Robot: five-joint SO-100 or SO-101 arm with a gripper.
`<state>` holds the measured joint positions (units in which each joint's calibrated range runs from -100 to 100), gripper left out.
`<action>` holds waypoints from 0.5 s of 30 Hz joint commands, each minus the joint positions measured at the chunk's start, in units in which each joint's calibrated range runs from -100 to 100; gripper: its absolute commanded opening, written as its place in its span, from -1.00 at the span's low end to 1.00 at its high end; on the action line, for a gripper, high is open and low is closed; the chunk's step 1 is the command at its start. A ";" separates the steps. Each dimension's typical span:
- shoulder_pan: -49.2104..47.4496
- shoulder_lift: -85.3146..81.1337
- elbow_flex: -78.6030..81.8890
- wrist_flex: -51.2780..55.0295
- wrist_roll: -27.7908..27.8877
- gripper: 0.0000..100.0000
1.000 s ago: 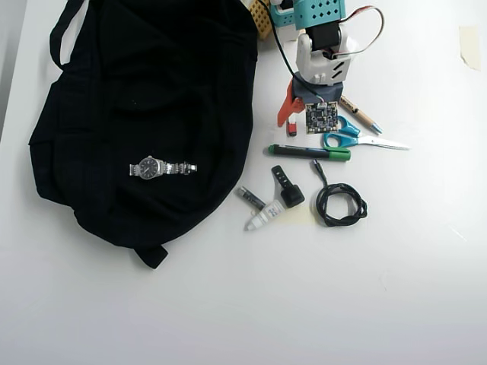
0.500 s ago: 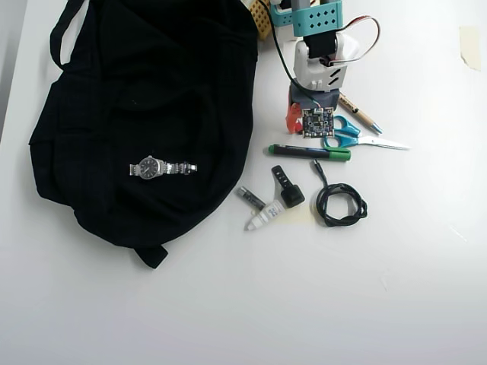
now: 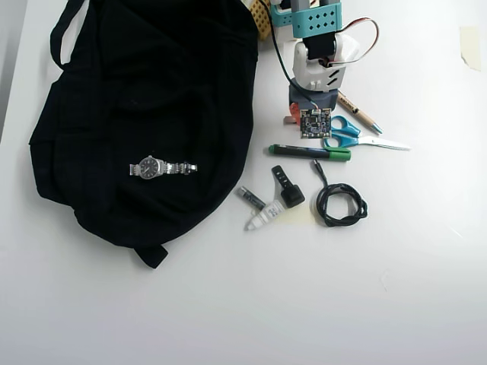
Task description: Put the usb stick into the black bag
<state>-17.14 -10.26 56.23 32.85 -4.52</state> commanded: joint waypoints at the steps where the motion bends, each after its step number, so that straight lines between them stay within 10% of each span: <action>1: 0.23 -1.11 -1.15 0.57 0.69 -0.83; 15: -2.01 -1.19 -14.81 11.34 3.57 -0.44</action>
<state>-18.75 -10.09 48.89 38.47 -1.49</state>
